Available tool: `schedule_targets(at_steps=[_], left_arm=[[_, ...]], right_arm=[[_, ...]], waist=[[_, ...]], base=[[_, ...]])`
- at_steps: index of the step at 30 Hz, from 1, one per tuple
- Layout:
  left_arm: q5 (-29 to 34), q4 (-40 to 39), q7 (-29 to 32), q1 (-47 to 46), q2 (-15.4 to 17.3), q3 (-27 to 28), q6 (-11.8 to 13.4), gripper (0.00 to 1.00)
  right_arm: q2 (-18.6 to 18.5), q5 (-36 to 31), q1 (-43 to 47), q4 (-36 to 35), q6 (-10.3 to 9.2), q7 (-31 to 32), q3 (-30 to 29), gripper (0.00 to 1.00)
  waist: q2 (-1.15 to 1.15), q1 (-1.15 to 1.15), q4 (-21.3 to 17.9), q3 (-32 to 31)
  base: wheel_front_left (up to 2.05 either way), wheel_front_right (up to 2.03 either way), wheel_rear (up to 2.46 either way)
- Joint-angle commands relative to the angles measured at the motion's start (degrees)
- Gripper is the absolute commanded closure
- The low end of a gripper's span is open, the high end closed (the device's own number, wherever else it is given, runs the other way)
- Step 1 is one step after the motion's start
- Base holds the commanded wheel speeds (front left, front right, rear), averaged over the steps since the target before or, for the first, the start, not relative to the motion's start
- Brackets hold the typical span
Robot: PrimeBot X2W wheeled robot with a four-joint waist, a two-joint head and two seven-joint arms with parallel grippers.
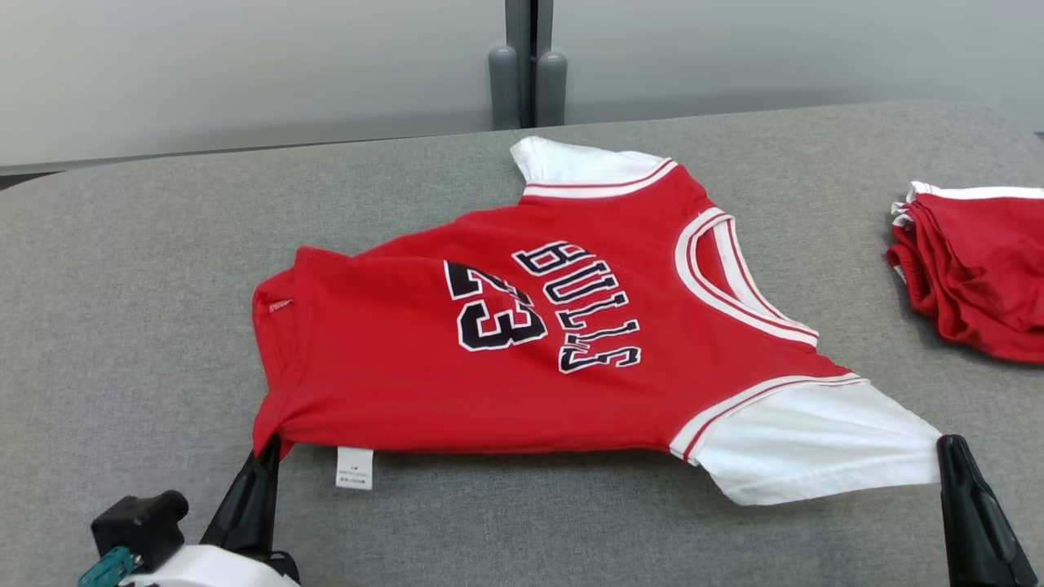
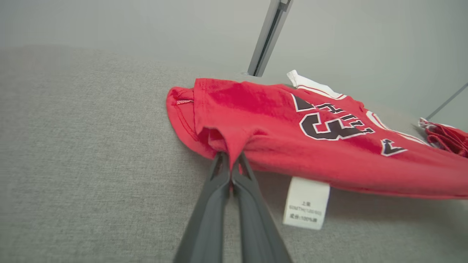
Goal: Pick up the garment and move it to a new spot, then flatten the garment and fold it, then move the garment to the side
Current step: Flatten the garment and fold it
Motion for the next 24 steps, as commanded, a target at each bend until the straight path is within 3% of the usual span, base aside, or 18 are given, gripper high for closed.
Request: schedule_targets(at_steps=[1, 13, 24], left_arm=[[-0.06, -2.15, 0.76, 1.28, 0.7, 0.46, 0.9, 1.0], [-1.77, -8.36, 8.04, 3.55, 2.13, -0.44, 2.8, 1.0], [-6.39, -5.22, 16.32, -2.13, 1.69, -1.74, 1.65, 1.0]], right_arm=[[0.13, -0.34, 0.85, -0.87, -0.01, 0.87, -0.43, 1.0], [0.02, 0.87, -0.84, -0.16, 0.0, 4.26, -1.31, 1.0], [-4.23, 3.52, -15.43, 10.8, -0.01, 4.19, 1.06, 1.0]], waist=[[0.0, 0.0, -0.04, -0.22], [0.0, 0.0, 0.67, 0.84], [0.0, 0.0, 3.43, 8.69]], base=[[0.0, 0.0, 0.0], [0.0, 0.0, 0.0], [0.0, 0.0, 0.0]])
